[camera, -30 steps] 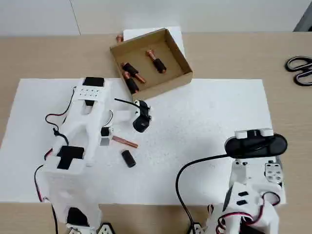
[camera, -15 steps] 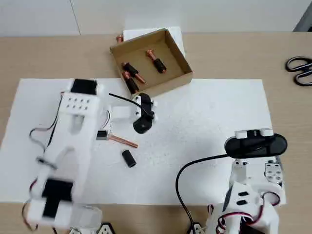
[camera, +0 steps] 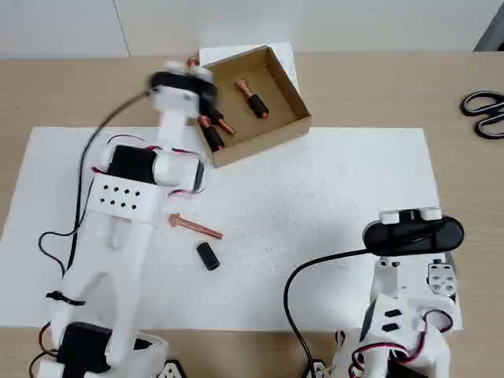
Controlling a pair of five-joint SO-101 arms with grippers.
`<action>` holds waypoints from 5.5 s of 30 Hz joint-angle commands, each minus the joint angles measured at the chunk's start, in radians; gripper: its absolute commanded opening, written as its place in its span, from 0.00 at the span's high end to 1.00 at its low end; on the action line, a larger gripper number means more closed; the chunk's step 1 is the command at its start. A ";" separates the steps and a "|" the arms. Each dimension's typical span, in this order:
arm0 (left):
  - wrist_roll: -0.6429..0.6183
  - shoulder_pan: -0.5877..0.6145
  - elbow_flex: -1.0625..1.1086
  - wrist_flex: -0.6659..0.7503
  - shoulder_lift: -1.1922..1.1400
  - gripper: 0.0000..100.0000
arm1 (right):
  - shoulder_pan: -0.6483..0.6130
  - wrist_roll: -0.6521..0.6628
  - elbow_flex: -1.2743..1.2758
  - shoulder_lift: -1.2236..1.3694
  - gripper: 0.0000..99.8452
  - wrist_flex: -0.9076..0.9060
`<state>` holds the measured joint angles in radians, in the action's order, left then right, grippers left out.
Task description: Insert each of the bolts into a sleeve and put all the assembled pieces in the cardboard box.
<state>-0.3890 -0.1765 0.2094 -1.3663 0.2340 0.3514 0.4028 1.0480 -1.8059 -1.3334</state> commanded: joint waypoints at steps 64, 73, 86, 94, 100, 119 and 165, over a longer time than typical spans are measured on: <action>-0.925 0.048 0.094 -0.126 -0.242 0.76 | 0.005 0.008 -0.006 -0.007 0.99 0.022; -0.930 0.046 -0.074 -0.226 -0.423 0.76 | 0.005 0.008 -0.006 -0.007 0.99 0.022; -0.930 0.051 -0.127 -0.180 -0.574 0.76 | 0.007 0.008 -0.006 -0.007 0.99 0.021; -0.931 0.055 -0.127 -0.175 -0.675 0.76 | 0.007 0.008 -0.006 -0.007 0.99 0.018; -0.982 0.141 -0.140 -0.178 -0.721 0.76 | 0.007 0.008 -0.006 -0.007 0.99 0.018; -0.922 0.210 -0.140 -0.199 -0.781 0.99 | 0.007 0.008 -0.006 -0.007 0.99 0.018; -0.388 -0.207 -0.297 -0.367 0.256 0.99 | -0.246 0.009 -0.284 -0.008 0.99 -0.242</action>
<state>-0.7925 -0.3759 -0.1297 -1.7423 0.3613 0.1120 0.4028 0.8531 -1.8075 -1.5083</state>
